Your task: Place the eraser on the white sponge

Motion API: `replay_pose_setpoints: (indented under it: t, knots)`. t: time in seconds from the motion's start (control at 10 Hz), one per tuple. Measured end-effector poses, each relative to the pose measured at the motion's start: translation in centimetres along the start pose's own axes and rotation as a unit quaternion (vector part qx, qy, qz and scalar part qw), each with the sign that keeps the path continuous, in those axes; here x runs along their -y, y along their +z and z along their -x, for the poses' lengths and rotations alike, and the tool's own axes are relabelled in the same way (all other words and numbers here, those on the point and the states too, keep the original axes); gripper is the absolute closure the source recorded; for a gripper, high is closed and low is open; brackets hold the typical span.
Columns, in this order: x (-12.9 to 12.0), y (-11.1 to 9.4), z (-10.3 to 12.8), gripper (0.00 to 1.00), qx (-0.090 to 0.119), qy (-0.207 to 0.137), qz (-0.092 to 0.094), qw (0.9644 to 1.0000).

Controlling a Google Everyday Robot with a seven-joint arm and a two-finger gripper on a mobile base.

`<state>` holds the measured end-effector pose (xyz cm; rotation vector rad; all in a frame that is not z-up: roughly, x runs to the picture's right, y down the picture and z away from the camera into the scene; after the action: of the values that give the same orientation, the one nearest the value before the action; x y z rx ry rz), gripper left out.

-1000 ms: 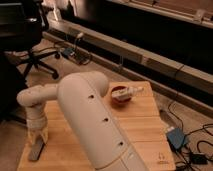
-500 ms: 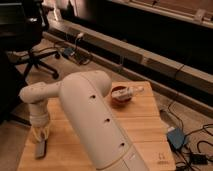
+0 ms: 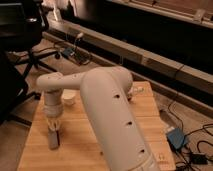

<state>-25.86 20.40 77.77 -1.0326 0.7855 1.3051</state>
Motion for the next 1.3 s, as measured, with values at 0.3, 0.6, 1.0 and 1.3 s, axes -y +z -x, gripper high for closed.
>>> replay_pose_setpoints:
  t: [0.3,0.6,1.0,1.3]
  knots:
    - [3.5,-1.0,-0.5,1.0,0.001,0.013,0.01,0.9999]
    - [6.3,-1.9,-0.9,1.0,0.006,0.026,0.017,0.9995]
    - [9.1,-2.5,-1.7,1.0,0.016,0.043,0.016,0.9988]
    - [11.1,-2.6,-1.8,1.0,0.023,0.061,0.018,0.9977]
